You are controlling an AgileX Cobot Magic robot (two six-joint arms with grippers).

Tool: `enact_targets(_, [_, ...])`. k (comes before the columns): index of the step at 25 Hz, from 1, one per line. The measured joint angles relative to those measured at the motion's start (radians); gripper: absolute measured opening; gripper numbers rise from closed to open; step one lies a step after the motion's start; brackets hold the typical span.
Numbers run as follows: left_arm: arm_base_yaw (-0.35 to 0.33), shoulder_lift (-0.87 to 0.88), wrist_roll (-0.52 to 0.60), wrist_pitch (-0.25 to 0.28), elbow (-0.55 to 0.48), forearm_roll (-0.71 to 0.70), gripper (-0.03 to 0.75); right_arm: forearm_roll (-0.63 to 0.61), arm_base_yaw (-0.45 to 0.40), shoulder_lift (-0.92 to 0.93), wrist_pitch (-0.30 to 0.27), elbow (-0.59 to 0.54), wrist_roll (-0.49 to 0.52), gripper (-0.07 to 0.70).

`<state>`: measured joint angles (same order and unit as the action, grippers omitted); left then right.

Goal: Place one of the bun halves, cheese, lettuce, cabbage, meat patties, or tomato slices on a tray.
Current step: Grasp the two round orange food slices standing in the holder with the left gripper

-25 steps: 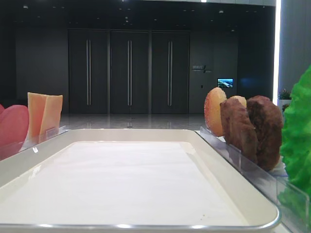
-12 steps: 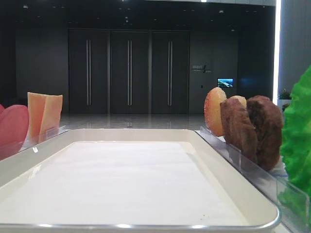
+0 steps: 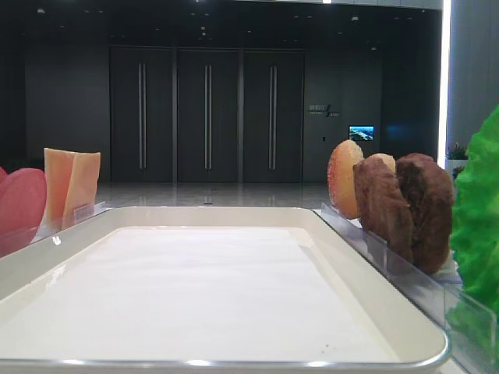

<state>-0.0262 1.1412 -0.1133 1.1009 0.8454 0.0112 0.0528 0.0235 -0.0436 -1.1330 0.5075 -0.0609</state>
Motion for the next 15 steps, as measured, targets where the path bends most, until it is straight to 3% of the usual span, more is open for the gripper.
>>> enact_targets(5, [-0.071,0.0,-0.029,0.0,0.0,0.003,0.36,0.0,0.0,0.0,0.0,0.0,0.0,0.41])
enact_targets(9, [-0.198,0.0,-0.127,0.0,0.0,-0.018,0.36,0.0,0.0,0.0,0.0,0.0,0.0,0.41])
enact_targets(10, [-0.27,0.0,-0.176,-0.009,0.0,-0.025,0.36,0.0,0.0,0.0,0.0,0.0,0.0,0.41])
enact_targets(11, [-0.27,0.0,-0.176,-0.009,0.0,-0.025,0.36,0.0,0.0,0.0,0.0,0.0,0.0,0.41])
enact_targets(15, [-0.407,0.0,-0.283,-0.041,0.0,-0.041,0.36,0.0,0.0,0.0,0.0,0.0,0.0,0.41])
